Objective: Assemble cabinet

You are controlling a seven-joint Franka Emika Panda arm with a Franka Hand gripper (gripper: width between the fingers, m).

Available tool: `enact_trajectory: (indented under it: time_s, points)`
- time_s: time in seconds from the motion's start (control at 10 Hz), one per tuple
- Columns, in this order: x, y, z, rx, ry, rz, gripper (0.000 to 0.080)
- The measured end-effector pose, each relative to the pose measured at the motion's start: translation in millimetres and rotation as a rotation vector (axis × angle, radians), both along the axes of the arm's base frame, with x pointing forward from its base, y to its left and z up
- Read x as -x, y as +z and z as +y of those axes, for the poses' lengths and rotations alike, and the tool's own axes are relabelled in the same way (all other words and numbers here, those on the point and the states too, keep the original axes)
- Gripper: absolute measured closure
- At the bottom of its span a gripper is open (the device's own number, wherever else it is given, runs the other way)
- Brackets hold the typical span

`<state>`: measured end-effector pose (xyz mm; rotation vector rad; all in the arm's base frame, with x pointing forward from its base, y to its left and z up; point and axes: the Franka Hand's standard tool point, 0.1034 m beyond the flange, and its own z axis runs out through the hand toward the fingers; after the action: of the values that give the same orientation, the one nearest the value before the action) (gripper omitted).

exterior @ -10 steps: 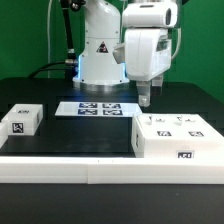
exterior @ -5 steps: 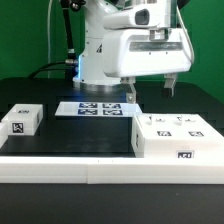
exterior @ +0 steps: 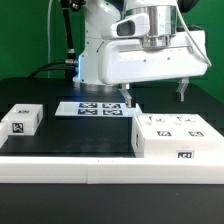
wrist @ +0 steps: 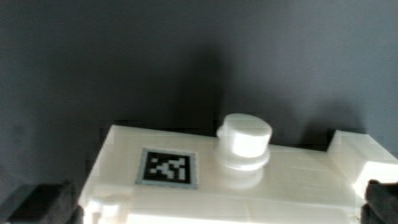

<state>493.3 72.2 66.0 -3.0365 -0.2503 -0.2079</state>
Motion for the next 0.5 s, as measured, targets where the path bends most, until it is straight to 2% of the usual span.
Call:
enact_trajectory:
  time_s: [0.2,0.4,0.5]
  points:
    - [4.1,-6.6,9.3,-0.012,-0.093,0.02,0.0002]
    - [2.3,-19.1,22.1,0.019,-0.046,-0.049,0.0002]
    - [2.7,-26.6,16.0,0.033,-0.048,-0.085,0.0002]
